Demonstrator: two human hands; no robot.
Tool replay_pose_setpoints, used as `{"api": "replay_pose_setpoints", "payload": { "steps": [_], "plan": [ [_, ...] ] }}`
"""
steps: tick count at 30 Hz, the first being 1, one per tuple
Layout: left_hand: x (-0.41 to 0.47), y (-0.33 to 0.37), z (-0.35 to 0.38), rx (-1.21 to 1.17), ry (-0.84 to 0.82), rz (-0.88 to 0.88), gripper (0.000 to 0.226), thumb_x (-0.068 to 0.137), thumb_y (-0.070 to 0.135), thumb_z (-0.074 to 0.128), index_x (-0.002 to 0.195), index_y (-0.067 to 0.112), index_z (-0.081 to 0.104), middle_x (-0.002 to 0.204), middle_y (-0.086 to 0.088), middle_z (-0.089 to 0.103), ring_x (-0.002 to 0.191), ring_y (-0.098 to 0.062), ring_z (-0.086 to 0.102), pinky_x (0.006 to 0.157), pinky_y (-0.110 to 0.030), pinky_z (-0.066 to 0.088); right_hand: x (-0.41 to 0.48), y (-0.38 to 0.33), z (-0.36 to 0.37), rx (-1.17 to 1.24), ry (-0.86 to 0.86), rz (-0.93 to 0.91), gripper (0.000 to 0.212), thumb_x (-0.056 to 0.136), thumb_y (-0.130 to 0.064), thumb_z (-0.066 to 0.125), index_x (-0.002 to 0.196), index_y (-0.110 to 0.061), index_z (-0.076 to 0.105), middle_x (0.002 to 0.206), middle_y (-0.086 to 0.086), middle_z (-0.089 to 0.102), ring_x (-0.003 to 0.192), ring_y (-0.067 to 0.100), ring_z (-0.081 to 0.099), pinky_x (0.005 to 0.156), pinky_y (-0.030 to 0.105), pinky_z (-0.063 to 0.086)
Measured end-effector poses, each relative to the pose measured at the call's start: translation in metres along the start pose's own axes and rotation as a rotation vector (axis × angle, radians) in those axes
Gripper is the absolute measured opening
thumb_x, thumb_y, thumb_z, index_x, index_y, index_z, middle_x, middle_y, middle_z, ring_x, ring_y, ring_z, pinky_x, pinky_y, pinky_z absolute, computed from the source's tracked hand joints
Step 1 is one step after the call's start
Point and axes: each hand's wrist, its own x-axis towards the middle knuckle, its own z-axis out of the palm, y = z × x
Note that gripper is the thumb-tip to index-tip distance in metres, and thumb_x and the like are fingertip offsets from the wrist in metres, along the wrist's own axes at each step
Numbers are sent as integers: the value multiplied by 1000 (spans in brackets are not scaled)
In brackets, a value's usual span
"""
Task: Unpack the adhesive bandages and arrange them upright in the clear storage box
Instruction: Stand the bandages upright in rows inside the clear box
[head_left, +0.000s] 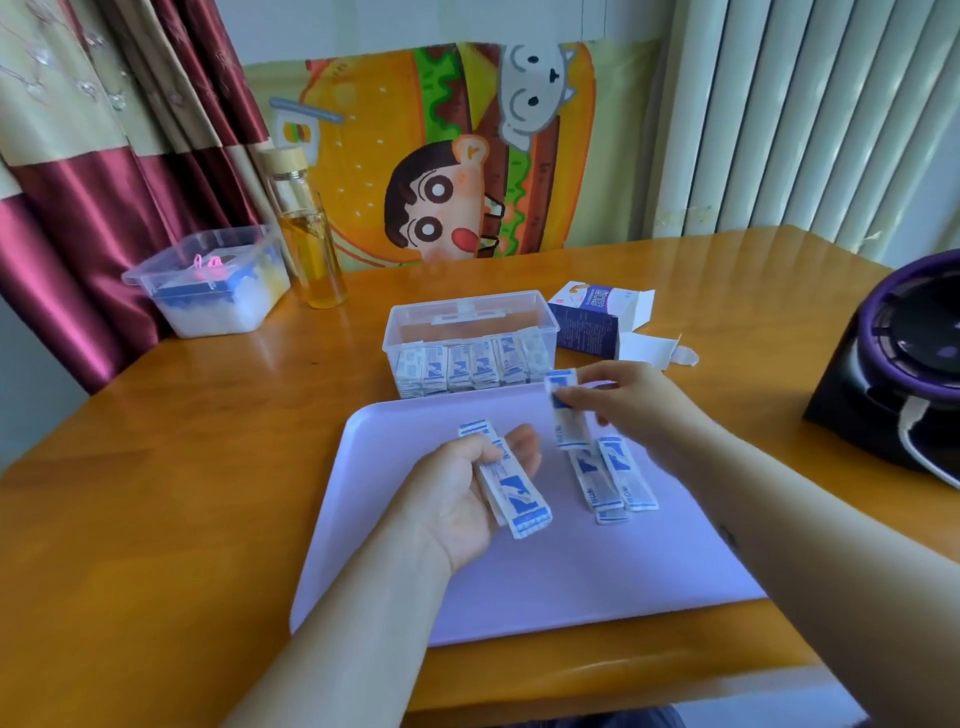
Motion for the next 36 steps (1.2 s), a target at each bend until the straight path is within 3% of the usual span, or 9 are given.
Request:
{"api": "replay_pose_setpoints", "payload": {
  "steps": [5,8,11,14,18,25,29,33,36],
  "plan": [
    [8,-9,12,36,-20,44,25,95,-9,33,102,-3,56,97,-11,68,87,-18,65,73,-25,56,-4,29,-23,-264,64,20,45,80,-41,69,119,-22,56,96,-2,63,78,12,57,56,22,39],
    [13,-16,21,59,-33,42,21,96,-4,40,102,1,60,90,-7,70,80,-14,66,61,-24,56,-14,22,-25,-155,76,-89,31,84,-45,63,97,-17,63,94,2,64,74,11,54,56,21,39],
    [12,-20,31,92,-24,26,16,93,1,50,94,7,65,74,-3,71,57,-14,67,41,-25,52,-28,7,-17,-124,-253,-47,37,77,-50,67,75,-13,65,71,-2,69,59,8,51,57,22,38],
    [15,-22,35,52,1,47,16,95,4,49,91,7,64,80,-2,71,63,-17,68,45,-27,55,-31,4,-13,-122,-288,-17,34,70,-44,76,74,-12,64,57,-6,66,51,4,51,53,20,38],
    [20,-24,34,44,22,76,16,95,10,50,89,9,64,74,-2,71,55,-18,68,44,-30,55,-29,8,-11,42,-275,58,32,69,-30,81,86,-9,62,69,4,69,58,11,57,54,21,43],
    [19,-27,33,-62,-55,4,20,98,4,36,108,7,53,93,-18,65,83,-31,62,79,-47,50,-22,17,-19,148,-124,85,29,79,-13,74,103,-8,60,70,6,66,58,13,56,57,22,47],
    [19,-32,27,-63,-14,104,23,96,-7,35,101,7,53,95,-12,68,87,-20,65,81,-31,51,-17,25,-40,-85,-69,63,33,79,-25,74,106,-13,60,77,1,67,57,9,54,55,21,39],
    [19,-30,26,-34,-12,114,18,95,-3,44,99,7,58,95,-8,71,87,-18,66,72,-28,53,-19,23,-45,-313,105,-91,39,77,-49,68,103,-21,61,93,-5,61,81,12,56,58,19,40],
    [19,-31,32,-41,-7,107,19,94,1,49,107,6,62,95,-6,71,85,-16,66,59,-29,58,-31,10,-31,-279,-117,-118,39,71,-52,73,84,-17,64,79,-4,64,71,9,56,60,21,40]
  ]
}}
